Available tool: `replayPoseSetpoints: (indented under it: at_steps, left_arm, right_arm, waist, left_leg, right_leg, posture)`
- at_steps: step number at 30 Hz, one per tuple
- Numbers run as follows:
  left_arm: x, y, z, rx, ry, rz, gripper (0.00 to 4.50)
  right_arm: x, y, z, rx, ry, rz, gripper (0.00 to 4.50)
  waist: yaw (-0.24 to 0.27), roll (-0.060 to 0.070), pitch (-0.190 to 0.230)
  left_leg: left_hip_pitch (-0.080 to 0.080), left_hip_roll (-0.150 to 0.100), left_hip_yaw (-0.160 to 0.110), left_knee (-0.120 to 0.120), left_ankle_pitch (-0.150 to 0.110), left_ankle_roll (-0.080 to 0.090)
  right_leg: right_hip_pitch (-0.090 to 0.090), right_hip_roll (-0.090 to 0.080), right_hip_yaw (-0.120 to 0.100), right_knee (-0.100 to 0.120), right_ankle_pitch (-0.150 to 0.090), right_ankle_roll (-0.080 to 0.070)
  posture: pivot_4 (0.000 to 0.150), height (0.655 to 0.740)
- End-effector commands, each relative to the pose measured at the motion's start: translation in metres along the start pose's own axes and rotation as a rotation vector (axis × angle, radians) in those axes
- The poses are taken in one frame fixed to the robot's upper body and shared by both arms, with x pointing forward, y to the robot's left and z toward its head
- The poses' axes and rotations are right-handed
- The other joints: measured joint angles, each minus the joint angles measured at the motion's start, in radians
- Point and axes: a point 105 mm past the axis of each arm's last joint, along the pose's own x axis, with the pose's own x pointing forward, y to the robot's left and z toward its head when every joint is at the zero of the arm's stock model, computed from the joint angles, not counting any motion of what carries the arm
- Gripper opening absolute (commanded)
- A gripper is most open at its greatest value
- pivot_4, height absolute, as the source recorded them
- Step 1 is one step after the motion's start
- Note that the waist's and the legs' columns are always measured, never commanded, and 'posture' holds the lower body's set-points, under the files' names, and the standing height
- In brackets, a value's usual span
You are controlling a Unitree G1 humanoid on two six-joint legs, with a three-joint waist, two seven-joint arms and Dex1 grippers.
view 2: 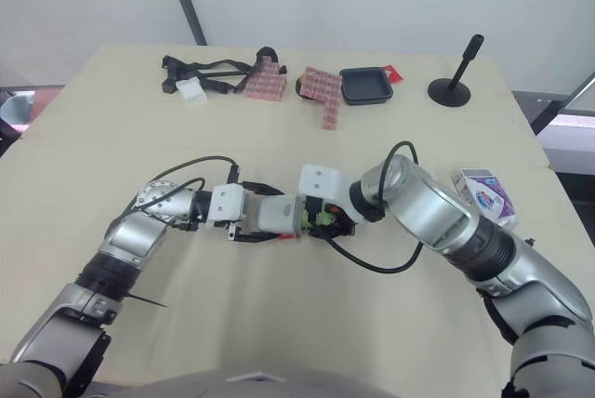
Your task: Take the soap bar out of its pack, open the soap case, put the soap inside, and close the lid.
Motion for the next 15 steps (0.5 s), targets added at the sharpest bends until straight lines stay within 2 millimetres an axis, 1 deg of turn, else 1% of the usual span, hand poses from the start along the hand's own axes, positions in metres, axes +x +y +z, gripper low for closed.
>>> replayPoseSetpoints:
  at_steps: [1,3,5,7,8,15]
  left_arm:
    - [0.0052,0.0061,0.0175,0.064,-0.046,0.02,3.47]
    - [0.0074,0.0066,0.017,0.064,-0.045,0.029,3.47]
    - [0.0087,0.0064,0.0166,0.065,-0.044,0.033,3.47]
    - [0.0092,0.0065,0.0163,0.065,-0.044,0.034,3.47]
    - [0.0093,0.0068,0.0162,0.065,-0.044,0.036,3.47]
    - [0.0097,0.008,0.0152,0.066,-0.041,0.039,3.47]
  right_arm:
    - [-0.004,-0.0016,0.0086,-0.027,-0.018,-0.022,2.57]
    - [-0.0059,0.0006,0.0076,-0.001,-0.02,-0.015,2.57]
    - [-0.007,0.0036,0.0074,0.013,-0.027,-0.005,3.6]
    - [-0.008,0.0058,0.0089,0.019,-0.041,0.003,4.34]
    - [-0.0087,0.0068,0.0097,0.02,-0.047,0.008,4.48]
    - [-0.0123,0.008,0.0109,0.021,-0.063,0.011,4.48]
  waist:
    - [0.0,0.0,0.0]
    - [0.0,0.0,0.0]
    - [0.001,0.0,0.0]
    - [0.001,0.0,0.0]
    - [0.001,0.0,0.0]
    - [0.001,0.0,0.0]
  left_leg:
    - [0.0,0.0,0.0,0.0,0.0,0.0]
    - [0.0,0.0,0.0,0.0,0.0,0.0]
    - [0.0,0.0,0.0,0.0,0.0,0.0]
    - [-0.001,0.0,0.0,0.0,0.0,0.0]
    - [-0.002,0.0,0.0,0.0,0.0,0.0]
    - [-0.002,0.0,0.0,0.0,0.0,0.0]
  right_leg:
    - [0.0,0.0,0.0,0.0,0.0,0.0]
    - [0.0,0.0,0.0,0.0,0.0,0.0]
    - [0.0,0.0,0.0,0.0,0.0,0.0]
    - [0.0,0.0,0.0,0.0,0.0,0.0]
    - [0.0,0.0,0.0,0.0,0.0,0.0]
    - [0.0,0.0,0.0,0.0,0.0,0.0]
  posture:
    - [0.15,0.74]
    - [0.15,0.74]
    - [0.15,0.74]
    - [0.15,0.74]
    - [0.15,0.74]
    - [0.15,0.74]
